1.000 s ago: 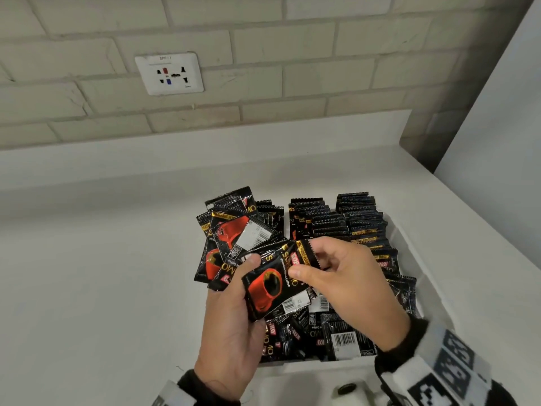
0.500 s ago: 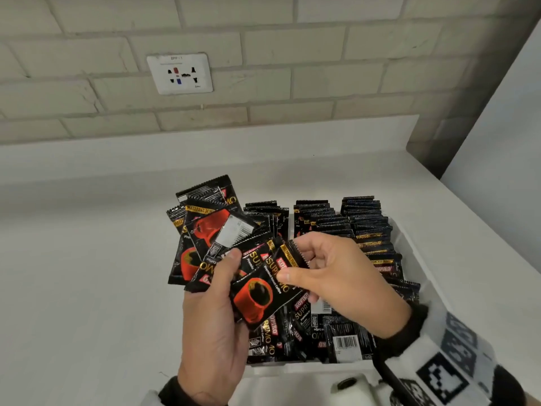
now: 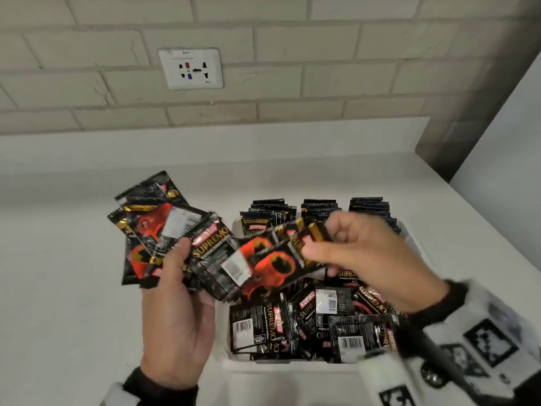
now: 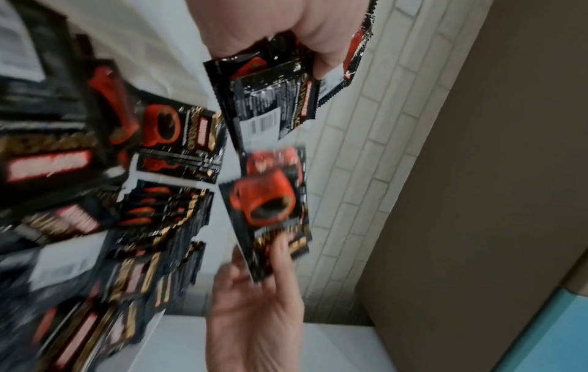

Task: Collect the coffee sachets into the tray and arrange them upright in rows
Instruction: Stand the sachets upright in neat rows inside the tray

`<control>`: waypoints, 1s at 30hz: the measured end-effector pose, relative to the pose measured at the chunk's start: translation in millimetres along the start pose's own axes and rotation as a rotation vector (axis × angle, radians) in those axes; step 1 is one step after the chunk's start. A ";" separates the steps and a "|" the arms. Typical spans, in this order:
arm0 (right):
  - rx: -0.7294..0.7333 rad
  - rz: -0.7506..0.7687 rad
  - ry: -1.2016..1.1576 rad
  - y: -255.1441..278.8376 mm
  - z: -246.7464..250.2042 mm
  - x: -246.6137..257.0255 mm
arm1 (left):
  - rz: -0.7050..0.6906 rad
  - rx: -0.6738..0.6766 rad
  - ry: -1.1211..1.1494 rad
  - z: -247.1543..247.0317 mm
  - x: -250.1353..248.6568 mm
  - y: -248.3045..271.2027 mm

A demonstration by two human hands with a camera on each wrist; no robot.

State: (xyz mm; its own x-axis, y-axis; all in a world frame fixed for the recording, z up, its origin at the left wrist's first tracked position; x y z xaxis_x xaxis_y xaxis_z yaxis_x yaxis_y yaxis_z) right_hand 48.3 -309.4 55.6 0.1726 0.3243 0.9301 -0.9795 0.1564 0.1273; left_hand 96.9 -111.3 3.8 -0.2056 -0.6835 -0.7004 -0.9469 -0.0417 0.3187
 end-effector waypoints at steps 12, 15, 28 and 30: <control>0.024 0.215 0.887 -90.2 -11.8 41.2 | -0.118 0.101 -0.046 -0.6 -28.1 -19.1; 0.136 0.255 1.024 -100.5 -41.3 27.7 | -0.149 0.099 -0.089 -0.4 -31.6 -22.1; 0.222 0.243 1.180 -115.6 -53.7 7.7 | -0.084 0.132 -0.077 -11.6 -18.0 -21.4; 0.212 0.246 1.171 -115.1 -50.3 8.7 | -0.067 0.136 -0.085 -13.7 -14.8 -21.3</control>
State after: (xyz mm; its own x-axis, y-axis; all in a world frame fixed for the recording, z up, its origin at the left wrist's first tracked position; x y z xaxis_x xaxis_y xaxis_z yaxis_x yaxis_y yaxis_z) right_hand 167.7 -277.6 31.8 -0.1378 0.9874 0.0774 -0.9780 -0.1480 0.1471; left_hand 123.5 -110.3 16.1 -0.1551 -0.6185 -0.7703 -0.9828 0.0178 0.1836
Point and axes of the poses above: each hand's wrist, its own y-axis away from the middle knuckle, its own z-axis out of the back of the hand, x = y × z, the point moved 7 cm from there along -y, towards the middle knuckle, and after that the axes turned 1 degree about y, right-handed, at the moved point
